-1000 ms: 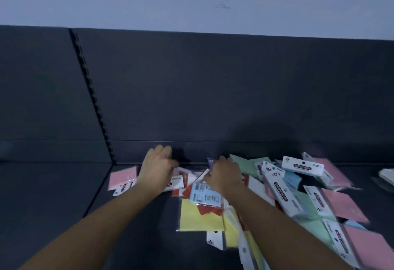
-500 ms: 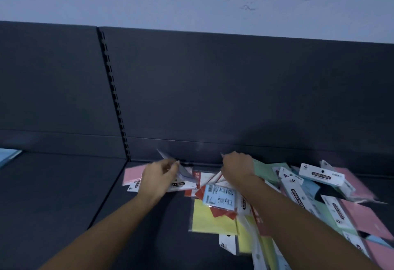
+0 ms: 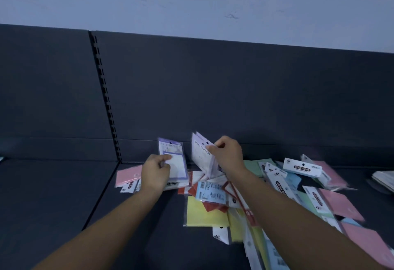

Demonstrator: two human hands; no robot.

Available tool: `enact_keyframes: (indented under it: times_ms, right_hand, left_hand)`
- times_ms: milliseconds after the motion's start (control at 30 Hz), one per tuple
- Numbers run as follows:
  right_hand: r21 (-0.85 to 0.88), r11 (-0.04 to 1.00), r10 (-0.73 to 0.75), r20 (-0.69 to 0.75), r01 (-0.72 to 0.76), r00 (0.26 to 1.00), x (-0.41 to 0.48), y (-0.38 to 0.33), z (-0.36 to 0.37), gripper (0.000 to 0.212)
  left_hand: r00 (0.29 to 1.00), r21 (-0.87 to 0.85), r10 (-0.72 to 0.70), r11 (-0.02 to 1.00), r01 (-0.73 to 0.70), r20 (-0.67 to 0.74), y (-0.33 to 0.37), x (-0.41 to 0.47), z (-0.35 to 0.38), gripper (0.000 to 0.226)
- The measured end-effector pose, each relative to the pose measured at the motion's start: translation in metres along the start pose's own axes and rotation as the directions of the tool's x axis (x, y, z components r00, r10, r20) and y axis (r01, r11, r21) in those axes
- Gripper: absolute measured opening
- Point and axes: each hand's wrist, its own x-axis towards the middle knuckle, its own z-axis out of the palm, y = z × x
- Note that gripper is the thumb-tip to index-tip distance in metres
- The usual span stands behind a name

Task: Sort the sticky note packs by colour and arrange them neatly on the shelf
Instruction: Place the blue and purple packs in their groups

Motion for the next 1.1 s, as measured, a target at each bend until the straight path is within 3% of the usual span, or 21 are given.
enact_keyframes:
  times_ms: [167, 333, 433, 567, 633, 733, 800, 833, 900, 967, 1033, 1100]
  right_hand:
    - [0.266, 0.950, 0.189, -0.085, -0.161, 0.978, -0.005, -0.007, 0.000, 0.028]
    - [0.375, 0.923, 0.179, -0.235, -0.081, 0.955, -0.013, -0.025, 0.005, 0.021]
    - [0.404, 0.913, 0.157, -0.235, -0.051, 0.959, -0.019, -0.043, 0.015, 0.016]
    - [0.494, 0.864, 0.158, -0.085, -0.096, 0.984, -0.029, -0.069, 0.035, 0.020]
    - [0.567, 0.804, 0.192, 0.038, -0.180, 0.981, -0.032, -0.084, 0.048, 0.025]
    - [0.658, 0.673, 0.240, 0.240, -0.339, 0.941, -0.034, -0.110, 0.071, 0.027]
    - [0.713, 0.575, 0.193, 0.357, -0.400, 0.914, -0.036, -0.120, 0.085, 0.026]
    - [0.692, 0.610, 0.159, 0.370, -0.385, 0.915, -0.037, -0.122, 0.093, 0.029]
    - [0.464, 0.862, 0.089, 0.258, -0.204, 0.962, -0.037, -0.117, 0.111, 0.043]
    - [0.200, 0.976, 0.055, 0.145, -0.084, 0.988, -0.040, -0.105, 0.133, 0.054]
    - [0.146, 0.974, 0.127, 0.271, -0.172, 0.954, -0.051, -0.096, 0.153, 0.051]
    - [0.190, 0.933, 0.180, 0.492, -0.306, 0.852, -0.066, -0.090, 0.171, 0.033]
  left_hand:
    - [0.995, 0.053, 0.097, 0.994, -0.098, 0.030, 0.012, -0.007, -0.003, 0.038]
    - [0.985, 0.010, 0.166, 0.986, -0.167, 0.050, 0.024, -0.014, -0.013, 0.054]
    - [0.948, 0.049, 0.308, 0.949, -0.312, 0.078, 0.024, -0.018, -0.026, 0.069]
    - [0.869, 0.201, 0.466, 0.847, -0.493, 0.166, 0.019, -0.017, -0.047, 0.095]
    - [0.856, 0.241, 0.485, 0.822, -0.516, 0.179, 0.013, -0.015, -0.057, 0.081]
    - [0.846, 0.245, 0.526, 0.812, -0.530, 0.087, 0.002, -0.009, -0.075, 0.046]
    - [0.874, 0.185, 0.486, 0.858, -0.479, 0.008, -0.008, -0.005, -0.089, 0.031]
    - [0.900, 0.125, 0.435, 0.895, -0.428, -0.033, -0.013, -0.002, -0.096, 0.026]
    - [0.952, -0.043, 0.289, 0.955, -0.294, -0.101, -0.022, 0.004, -0.113, 0.024]
    - [0.982, -0.262, 0.146, 0.949, -0.173, -0.122, -0.028, 0.009, -0.131, 0.036]
    - [0.994, -0.405, 0.017, 0.912, -0.058, -0.104, -0.034, 0.010, -0.146, 0.047]
    - [0.993, -0.435, -0.042, 0.900, -0.011, -0.111, -0.041, 0.008, -0.156, 0.041]
